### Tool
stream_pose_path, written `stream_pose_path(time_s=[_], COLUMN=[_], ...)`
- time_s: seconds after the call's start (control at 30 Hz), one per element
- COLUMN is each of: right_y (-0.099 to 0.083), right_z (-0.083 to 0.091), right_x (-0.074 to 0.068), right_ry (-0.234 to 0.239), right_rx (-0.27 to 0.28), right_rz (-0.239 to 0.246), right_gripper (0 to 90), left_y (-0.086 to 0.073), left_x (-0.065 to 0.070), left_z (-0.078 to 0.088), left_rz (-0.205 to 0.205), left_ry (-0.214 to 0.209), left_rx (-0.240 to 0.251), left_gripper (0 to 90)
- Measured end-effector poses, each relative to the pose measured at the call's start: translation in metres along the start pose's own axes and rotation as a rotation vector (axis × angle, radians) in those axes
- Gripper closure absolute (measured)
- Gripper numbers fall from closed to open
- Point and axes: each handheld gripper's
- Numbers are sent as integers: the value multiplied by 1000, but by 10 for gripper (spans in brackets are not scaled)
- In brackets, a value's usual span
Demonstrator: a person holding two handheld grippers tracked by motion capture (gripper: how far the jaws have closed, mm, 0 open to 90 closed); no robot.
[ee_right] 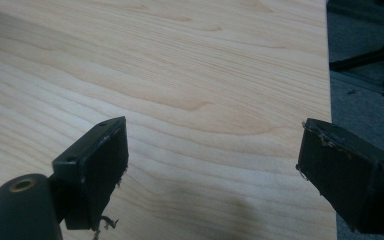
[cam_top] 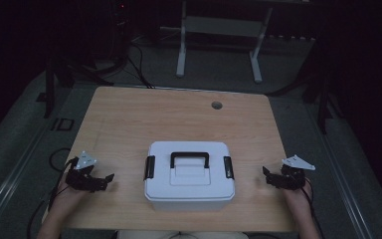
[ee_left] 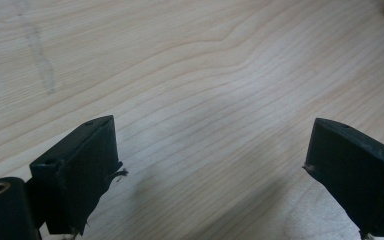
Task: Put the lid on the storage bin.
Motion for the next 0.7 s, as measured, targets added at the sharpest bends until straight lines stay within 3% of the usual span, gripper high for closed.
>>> stream_pose_path(time_s=[0.13,0.3,0.33,0.4,0.5,0.7], right_y=[-3,-6,-6,-6,-6,-7], right_z=[0,2,2,4,4,2], right_x=[1,0,0,-1,-2,-4], right_ry=[-25,-49,-49,-59,-62,-76], right_rx=[18,56,56,102,122,141], right_rz=[-20,-43,-43,-60,-52,-43], right_gripper=[125,125,125,125,125,125], left_y=[-4,-11,-11,-15,-17,-19], left_x=[-3,-8,-8,-12,-15,-14], left_z=[5,10,10,12,14,14], left_rz=[28,62,62,90,123,135], left_ry=[31,133,133,190,224,269], left_rx=[32,64,64,78,93,123], left_gripper=[65,65,65,65,65,65])
Point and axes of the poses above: each handheld gripper's, and its own axes: z roughly backward along the jaws, y roughly out of its top, x roughly to its right, and after that the axes turned 9 degrees about y, right-handed
